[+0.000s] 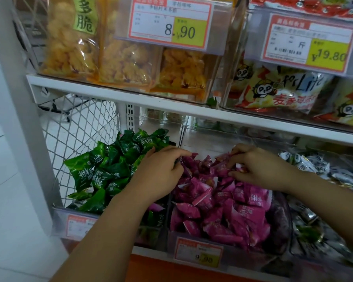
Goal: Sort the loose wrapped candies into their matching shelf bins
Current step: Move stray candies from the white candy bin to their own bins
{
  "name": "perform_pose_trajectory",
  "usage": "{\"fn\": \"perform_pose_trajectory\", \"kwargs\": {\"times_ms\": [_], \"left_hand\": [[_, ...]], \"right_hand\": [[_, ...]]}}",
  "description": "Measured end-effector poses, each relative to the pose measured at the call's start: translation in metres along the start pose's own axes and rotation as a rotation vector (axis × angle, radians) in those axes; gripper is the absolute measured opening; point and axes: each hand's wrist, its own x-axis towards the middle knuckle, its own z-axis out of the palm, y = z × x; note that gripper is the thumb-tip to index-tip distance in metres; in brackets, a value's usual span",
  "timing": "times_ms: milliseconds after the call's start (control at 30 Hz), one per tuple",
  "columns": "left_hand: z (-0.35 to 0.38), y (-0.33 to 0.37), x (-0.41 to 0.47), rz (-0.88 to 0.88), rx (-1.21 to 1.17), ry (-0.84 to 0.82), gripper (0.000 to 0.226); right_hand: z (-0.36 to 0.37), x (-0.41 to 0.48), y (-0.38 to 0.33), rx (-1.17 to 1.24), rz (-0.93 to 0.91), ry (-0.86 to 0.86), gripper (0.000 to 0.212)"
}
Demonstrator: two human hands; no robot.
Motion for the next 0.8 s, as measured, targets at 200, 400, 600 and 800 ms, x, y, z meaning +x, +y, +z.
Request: {"fn": "perform_pose_trajectory", "kwargs": {"times_ms": [200, 400, 600, 800], "left_hand": [[0.000, 0.000, 0.001, 0.001, 0.008, -0.002, 0.038], [0.000, 0.002, 0.000, -0.011, 0.020, 0.009, 0.038], [0.000, 0.001, 0.000, 0.006, -0.010, -0.002, 0.037], [0.000, 0.006, 0.000, -0.009, 0.008, -0.001, 0.038]], "right_hand": [[0.003, -0.010, -0.009, 0.351, -0.070, -0.007, 0.014], [0.006, -0.001, -0.010, 0.396, -0.128, -0.087, 0.019], [-0.011, 0.004, -0.023, 0.377, -0.060, -0.026, 0.051], [0.005, -0.037, -0.072, 0.147, -0.395, -0.168, 0.054]]}}
